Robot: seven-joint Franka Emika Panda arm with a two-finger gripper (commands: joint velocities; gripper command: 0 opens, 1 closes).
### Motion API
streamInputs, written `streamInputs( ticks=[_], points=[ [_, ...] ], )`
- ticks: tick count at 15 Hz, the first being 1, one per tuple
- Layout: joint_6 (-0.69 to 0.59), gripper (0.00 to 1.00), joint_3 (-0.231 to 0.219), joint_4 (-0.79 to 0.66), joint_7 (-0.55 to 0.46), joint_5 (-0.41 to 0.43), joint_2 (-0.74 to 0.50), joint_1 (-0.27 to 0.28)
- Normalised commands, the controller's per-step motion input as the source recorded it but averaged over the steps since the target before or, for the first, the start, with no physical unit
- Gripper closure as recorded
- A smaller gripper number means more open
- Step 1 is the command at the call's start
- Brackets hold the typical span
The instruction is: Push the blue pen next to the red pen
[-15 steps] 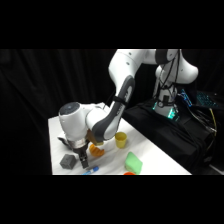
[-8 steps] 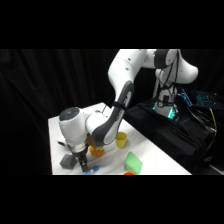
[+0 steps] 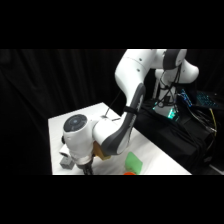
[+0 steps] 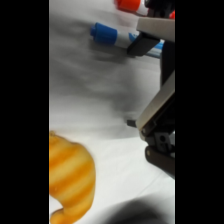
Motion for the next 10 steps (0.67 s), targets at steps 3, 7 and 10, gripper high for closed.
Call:
streamInputs(
  ticks=[3, 7, 10],
  points=[
    [-0.08, 0.00, -0.138, 0.13, 0.23, -0.157, 0.05, 0.244],
    [-0.18, 0.00, -0.105, 0.01, 0.21, -0.126, -0.11, 0.165],
    [-0.39, 0.00, 0.002, -0.41, 0.13, -0.042, -0.58, 0.057]
  ],
)
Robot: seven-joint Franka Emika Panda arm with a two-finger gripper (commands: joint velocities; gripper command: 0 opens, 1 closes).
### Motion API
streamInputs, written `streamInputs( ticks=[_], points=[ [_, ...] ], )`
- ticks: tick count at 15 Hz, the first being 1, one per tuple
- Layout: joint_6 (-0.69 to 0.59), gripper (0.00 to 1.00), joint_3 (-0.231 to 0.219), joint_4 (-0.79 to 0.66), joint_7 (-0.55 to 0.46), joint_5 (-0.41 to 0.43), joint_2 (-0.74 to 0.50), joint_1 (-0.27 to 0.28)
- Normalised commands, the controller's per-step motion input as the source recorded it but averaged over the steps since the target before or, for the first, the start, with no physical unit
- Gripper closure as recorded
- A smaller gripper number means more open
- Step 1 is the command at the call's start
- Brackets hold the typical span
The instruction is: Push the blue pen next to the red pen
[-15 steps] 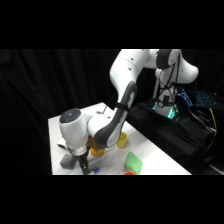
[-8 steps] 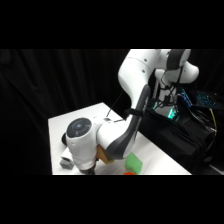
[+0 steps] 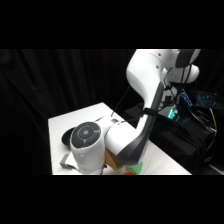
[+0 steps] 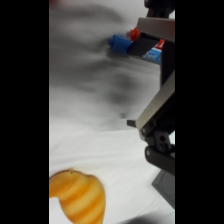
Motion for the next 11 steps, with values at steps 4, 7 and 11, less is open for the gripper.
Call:
streamInputs(
  ticks=[4, 7, 11],
  points=[
    [-0.33, 0.00, 0.036, -0.70, 0.13, -0.122, -0.86, 0.047],
    [-0.32, 0.00, 0.114, -0.56, 0.08, -0.145, -0.73, -0.053],
    [-0.28, 0.00, 0.180, -0.40, -0.04, -0.114, -0.55, -0.156]
  ],
)
